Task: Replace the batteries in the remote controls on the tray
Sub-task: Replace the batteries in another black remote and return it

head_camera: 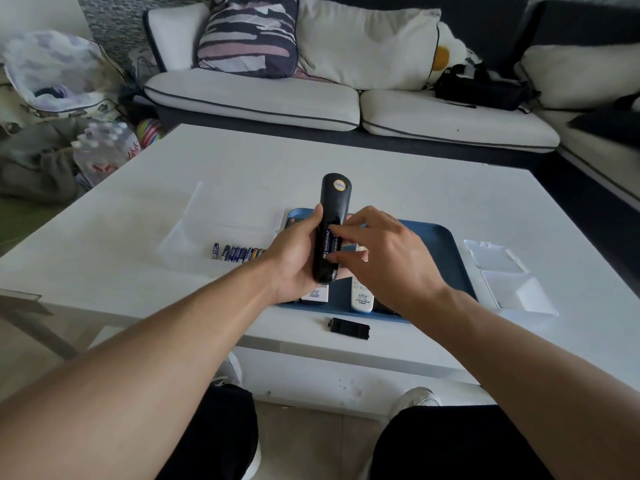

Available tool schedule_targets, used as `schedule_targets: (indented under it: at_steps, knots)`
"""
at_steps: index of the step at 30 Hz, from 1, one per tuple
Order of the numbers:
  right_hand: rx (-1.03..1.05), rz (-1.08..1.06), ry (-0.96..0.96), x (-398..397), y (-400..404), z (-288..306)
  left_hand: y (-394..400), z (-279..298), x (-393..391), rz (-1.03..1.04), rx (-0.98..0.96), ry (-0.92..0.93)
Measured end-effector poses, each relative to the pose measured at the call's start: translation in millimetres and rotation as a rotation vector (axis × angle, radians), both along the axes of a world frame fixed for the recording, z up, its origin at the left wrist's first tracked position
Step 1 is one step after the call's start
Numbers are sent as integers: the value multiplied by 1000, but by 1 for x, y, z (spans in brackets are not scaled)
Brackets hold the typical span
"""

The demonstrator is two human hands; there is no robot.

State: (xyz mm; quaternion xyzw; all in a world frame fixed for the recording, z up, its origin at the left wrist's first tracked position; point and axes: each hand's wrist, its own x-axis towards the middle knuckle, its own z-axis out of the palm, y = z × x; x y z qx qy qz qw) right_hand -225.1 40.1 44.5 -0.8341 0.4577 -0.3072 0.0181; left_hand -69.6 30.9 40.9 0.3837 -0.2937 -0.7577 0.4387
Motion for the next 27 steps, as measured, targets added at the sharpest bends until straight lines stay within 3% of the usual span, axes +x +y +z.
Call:
schedule_targets:
  at_steps: [6, 14, 21, 27]
  knots:
    - [-206, 70, 81, -1, -4, -2, 3, 0, -3, 37, 59, -62]
    - [-321, 105, 148, 6, -6, -11, 3, -1, -2, 118, 143, -84]
    - [-198, 51, 0, 9, 0, -7, 7, 7, 1, 49, 98, -41]
    - [-124, 101, 53, -1, -5, 0, 2, 1, 5, 5, 27, -1]
